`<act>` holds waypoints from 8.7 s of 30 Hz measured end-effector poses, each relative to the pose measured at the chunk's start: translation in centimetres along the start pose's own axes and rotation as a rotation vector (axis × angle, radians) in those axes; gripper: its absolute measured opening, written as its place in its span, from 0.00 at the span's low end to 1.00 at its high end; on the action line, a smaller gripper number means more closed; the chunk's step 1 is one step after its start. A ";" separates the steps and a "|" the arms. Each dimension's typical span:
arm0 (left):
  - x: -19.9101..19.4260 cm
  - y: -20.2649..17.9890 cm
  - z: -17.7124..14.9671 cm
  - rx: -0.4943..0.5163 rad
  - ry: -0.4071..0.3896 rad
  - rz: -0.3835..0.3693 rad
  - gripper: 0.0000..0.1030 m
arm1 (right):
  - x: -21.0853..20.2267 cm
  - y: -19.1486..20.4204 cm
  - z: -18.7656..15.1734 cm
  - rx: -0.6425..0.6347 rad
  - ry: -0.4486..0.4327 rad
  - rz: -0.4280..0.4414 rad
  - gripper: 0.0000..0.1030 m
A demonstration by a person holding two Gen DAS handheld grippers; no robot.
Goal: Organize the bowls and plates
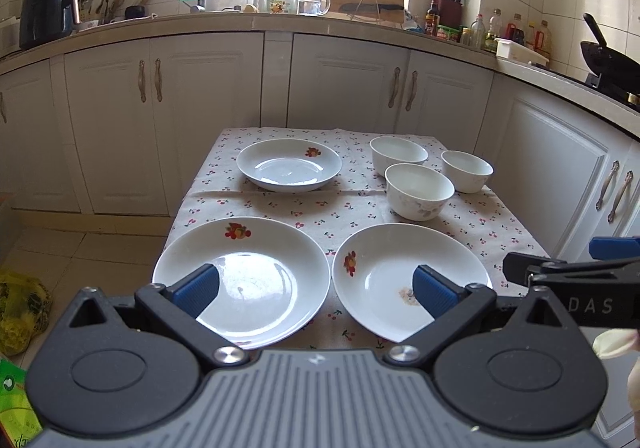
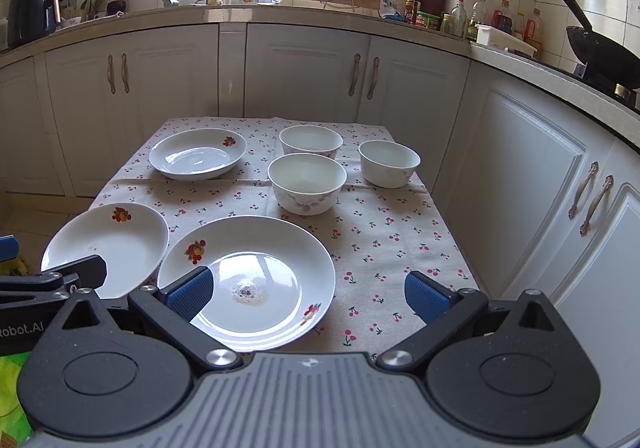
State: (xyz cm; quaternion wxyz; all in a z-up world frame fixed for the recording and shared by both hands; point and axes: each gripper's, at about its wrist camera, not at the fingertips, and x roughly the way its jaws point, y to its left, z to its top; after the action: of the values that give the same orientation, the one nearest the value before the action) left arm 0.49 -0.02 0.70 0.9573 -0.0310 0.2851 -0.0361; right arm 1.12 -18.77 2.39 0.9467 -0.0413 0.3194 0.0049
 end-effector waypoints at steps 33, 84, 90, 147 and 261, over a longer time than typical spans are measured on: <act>5.0 12.3 -3.6 0.083 0.047 -0.186 0.99 | 11.3 5.6 6.8 -0.149 -0.003 0.571 1.00; 13.2 14.2 -2.4 0.353 0.145 -0.399 0.98 | 24.5 12.8 9.2 -0.278 0.379 0.770 0.72; 15.6 14.4 -1.4 0.365 0.151 -0.412 0.98 | 26.1 12.6 10.1 -0.251 0.374 0.744 0.72; 7.6 9.0 -1.6 0.163 0.045 -0.259 0.99 | 12.1 0.6 3.5 -0.255 0.056 0.572 1.00; 25.0 -6.9 6.5 0.606 0.734 -0.638 0.88 | 12.2 -3.6 -5.9 -0.376 0.044 0.546 1.00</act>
State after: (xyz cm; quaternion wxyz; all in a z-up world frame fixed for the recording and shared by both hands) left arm 24.55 -8.79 -6.90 0.7034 0.1749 0.5521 -0.4120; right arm 7.39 -23.03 -9.42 0.8791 -0.1284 0.3326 0.3163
